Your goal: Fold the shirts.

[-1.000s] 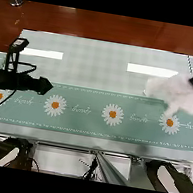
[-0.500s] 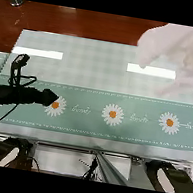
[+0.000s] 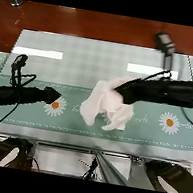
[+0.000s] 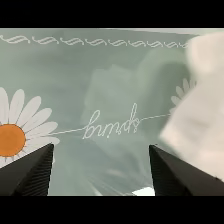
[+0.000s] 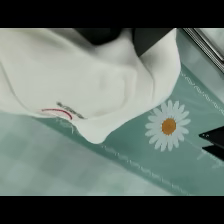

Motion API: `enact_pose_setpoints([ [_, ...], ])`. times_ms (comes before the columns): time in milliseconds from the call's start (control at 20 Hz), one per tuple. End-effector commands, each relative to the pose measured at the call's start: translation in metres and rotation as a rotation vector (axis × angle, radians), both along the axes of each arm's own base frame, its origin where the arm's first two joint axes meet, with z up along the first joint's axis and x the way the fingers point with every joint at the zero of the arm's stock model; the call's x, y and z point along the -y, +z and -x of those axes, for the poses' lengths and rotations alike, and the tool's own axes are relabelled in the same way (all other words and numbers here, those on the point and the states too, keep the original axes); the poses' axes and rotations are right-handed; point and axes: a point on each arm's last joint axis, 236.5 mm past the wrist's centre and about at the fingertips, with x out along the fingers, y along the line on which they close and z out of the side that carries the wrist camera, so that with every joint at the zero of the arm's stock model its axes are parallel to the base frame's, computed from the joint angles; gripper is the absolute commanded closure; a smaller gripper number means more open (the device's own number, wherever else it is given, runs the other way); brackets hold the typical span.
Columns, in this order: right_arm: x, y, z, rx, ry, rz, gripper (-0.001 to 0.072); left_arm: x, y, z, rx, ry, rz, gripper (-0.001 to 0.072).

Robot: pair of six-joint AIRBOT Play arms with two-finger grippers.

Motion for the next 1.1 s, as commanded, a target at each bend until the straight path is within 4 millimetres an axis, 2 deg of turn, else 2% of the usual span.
enact_pose_setpoints([
  [0,-0.050,-0.086,0.015,-0.180,0.075,0.067,0.0684,0.003,-0.004,0.009,-0.035,-0.026,0.001,0.0004],
  [100,-0.074,-0.120,0.024,-0.282,0.109,0.063,0.0684,0.004,-0.006,0.016,-0.059,-0.041,0.000,0.0004],
  [150,-0.085,-0.127,0.028,-0.327,0.125,0.030,0.0679,0.005,-0.007,0.018,-0.069,-0.048,0.000,0.0004],
  [200,-0.093,-0.129,0.027,-0.362,0.119,-0.006,0.0511,0.006,-0.007,0.022,-0.084,-0.058,0.005,0.0004],
  [250,-0.097,-0.127,0.022,-0.371,0.112,-0.037,0.0134,0.010,-0.009,0.030,-0.115,-0.076,0.017,0.0004],
  [300,-0.095,-0.121,0.017,-0.340,0.139,-0.046,0.0092,0.015,-0.011,0.040,-0.160,-0.102,0.032,0.0004],
  [350,-0.085,-0.113,0.010,-0.325,0.152,-0.041,0.0092,0.017,-0.015,0.050,-0.204,-0.133,0.030,0.0004],
  [450,-0.040,-0.096,-0.018,-0.287,0.094,-0.010,0.0092,0.014,-0.020,0.060,-0.233,-0.180,0.002,0.0004],
  [550,0.042,-0.082,-0.056,-0.196,-0.057,0.079,0.0092,0.009,-0.021,0.057,-0.234,-0.158,0.000,0.0003],
  [600,0.090,-0.076,-0.070,-0.167,-0.166,0.130,0.0093,0.005,-0.021,0.053,-0.224,-0.140,-0.003,0.0004],
  [700,0.166,-0.074,-0.077,-0.149,-0.383,0.133,0.0093,-0.001,-0.023,0.041,-0.195,-0.111,-0.013,0.0004],
  [750,0.189,-0.081,-0.072,-0.162,-0.475,0.102,0.0093,-0.002,-0.028,0.036,-0.196,-0.106,-0.017,0.0004],
  [800,0.205,-0.095,-0.061,-0.198,-0.557,0.057,0.0093,-0.003,-0.036,0.030,-0.215,-0.092,-0.018,0.0003],
  [850,0.210,-0.113,-0.045,-0.253,-0.615,0.005,0.0094,-0.003,-0.046,0.026,-0.249,-0.080,-0.016,0.0004],
  [950,0.200,-0.142,-0.014,-0.343,-0.641,-0.075,0.0094,0.002,-0.069,0.018,-0.316,-0.086,0.005,0.0004],
  [1050,0.180,-0.165,0.014,-0.415,-0.625,-0.124,0.0094,0.014,-0.086,0.011,-0.339,-0.125,0.056,0.0004],
])
